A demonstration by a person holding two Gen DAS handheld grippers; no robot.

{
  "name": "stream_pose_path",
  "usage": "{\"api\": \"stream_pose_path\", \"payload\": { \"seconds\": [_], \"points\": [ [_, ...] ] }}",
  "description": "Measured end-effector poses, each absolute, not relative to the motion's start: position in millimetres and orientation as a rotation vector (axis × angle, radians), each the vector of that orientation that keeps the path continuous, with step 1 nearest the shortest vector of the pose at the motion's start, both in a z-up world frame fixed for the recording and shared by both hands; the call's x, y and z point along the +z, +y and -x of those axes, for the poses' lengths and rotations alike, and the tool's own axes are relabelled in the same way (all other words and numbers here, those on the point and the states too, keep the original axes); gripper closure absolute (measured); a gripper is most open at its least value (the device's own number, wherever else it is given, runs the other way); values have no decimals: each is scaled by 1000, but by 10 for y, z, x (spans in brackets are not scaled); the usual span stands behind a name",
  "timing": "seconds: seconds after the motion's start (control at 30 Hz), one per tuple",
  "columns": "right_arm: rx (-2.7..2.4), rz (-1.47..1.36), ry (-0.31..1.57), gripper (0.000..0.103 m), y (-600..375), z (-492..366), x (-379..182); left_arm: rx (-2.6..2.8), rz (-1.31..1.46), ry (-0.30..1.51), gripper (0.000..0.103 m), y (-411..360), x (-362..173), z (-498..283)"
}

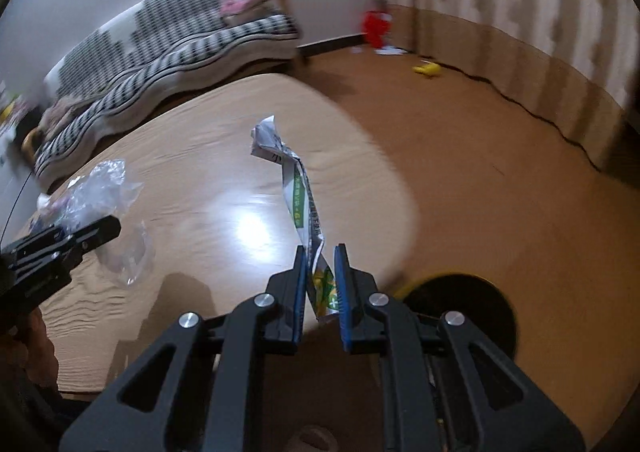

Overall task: Collect trash
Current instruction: 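Carry plastic bag and wrapper strip to the bin and open both tools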

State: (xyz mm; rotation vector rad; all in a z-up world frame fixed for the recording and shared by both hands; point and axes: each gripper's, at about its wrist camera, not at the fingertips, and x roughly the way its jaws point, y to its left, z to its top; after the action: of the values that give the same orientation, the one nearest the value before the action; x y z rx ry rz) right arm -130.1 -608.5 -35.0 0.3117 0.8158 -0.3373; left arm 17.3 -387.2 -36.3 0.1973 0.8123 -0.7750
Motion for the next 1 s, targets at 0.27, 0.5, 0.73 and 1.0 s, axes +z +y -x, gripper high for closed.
{"api": "stream_pose_path", "payload": {
  "seconds": [0.27, 0.5, 0.73, 1.0],
  "points": [
    [-507, -428, 825, 89, -6941, 2147, -591, -956, -278, 829, 76, -4839, -574, 371],
    [-579, -519, 830, 89, -7417, 2686, -751, -1087, -375, 847, 76, -5425, -856, 791],
    [-607, -531, 851, 89, -7540, 2820, -836, -1163, -431, 878, 76, -5693, -1091, 981],
    [-616, -539, 848, 89, -7532, 2700, -827, -1192, -440, 900, 76, -5817, -1182, 1010]
  ]
}}
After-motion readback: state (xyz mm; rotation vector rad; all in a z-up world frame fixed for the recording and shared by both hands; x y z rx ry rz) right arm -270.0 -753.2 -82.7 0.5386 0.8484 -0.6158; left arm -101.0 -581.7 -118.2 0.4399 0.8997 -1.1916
